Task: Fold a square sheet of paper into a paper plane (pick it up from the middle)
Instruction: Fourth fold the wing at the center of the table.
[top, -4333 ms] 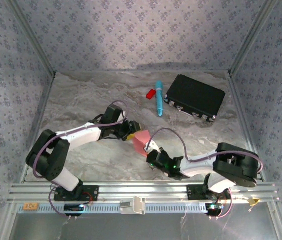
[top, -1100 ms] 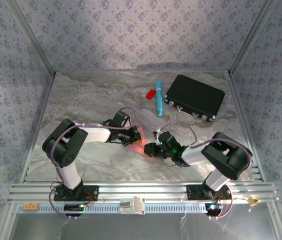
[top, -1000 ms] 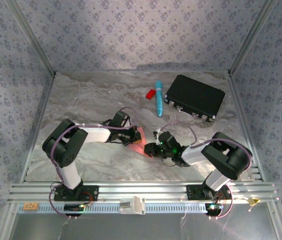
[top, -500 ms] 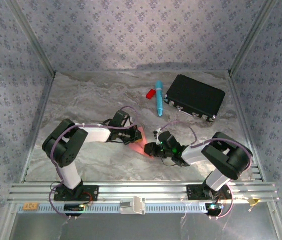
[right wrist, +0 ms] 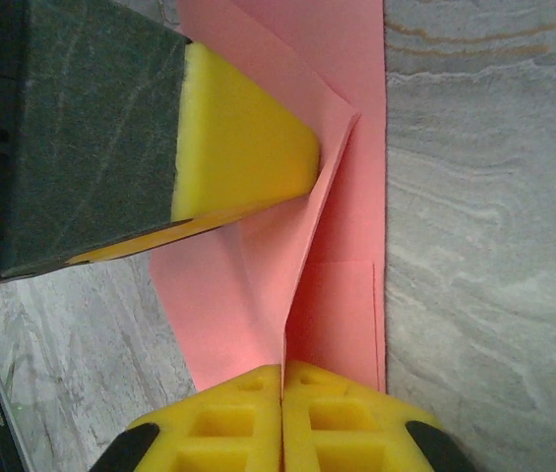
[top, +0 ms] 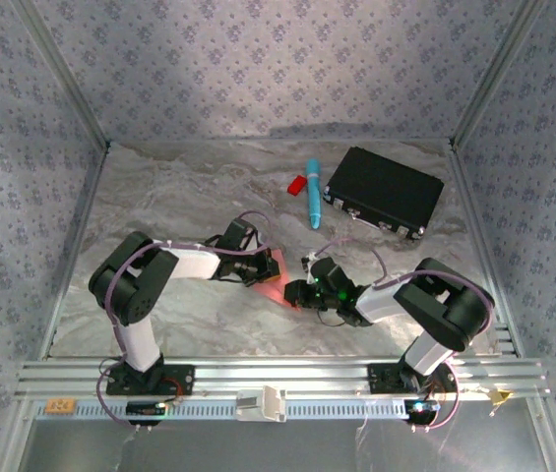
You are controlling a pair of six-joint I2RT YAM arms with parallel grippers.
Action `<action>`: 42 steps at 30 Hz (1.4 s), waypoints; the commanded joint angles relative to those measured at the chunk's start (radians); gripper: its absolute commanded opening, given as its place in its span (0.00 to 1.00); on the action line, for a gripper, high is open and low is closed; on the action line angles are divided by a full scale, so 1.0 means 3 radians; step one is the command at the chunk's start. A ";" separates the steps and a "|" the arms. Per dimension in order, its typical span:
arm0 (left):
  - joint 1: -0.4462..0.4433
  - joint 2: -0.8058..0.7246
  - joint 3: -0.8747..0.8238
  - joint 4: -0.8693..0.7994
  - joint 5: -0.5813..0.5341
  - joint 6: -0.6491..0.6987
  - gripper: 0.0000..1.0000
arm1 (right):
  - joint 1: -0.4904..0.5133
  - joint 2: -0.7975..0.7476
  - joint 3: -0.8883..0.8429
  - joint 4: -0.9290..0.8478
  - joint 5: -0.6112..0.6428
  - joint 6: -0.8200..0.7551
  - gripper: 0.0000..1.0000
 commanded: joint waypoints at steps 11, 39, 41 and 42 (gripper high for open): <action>-0.0018 0.0116 -0.0008 -0.0022 0.0022 0.0109 0.04 | -0.0060 -0.0350 0.0054 -0.0842 -0.0187 -0.0061 0.19; -0.0019 0.0141 -0.0027 -0.0007 0.0021 0.0107 0.04 | -0.0142 -0.0438 -0.0109 -0.1044 -0.0483 -0.0109 0.14; -0.0016 0.0141 -0.0026 -0.0007 0.0022 0.0105 0.04 | -0.0144 -0.0478 -0.0123 -0.1089 -0.0481 -0.0124 0.14; -0.0018 0.0146 -0.0030 -0.0007 0.0020 0.0105 0.04 | -0.0147 -0.0497 -0.0130 -0.1112 -0.0480 -0.0130 0.13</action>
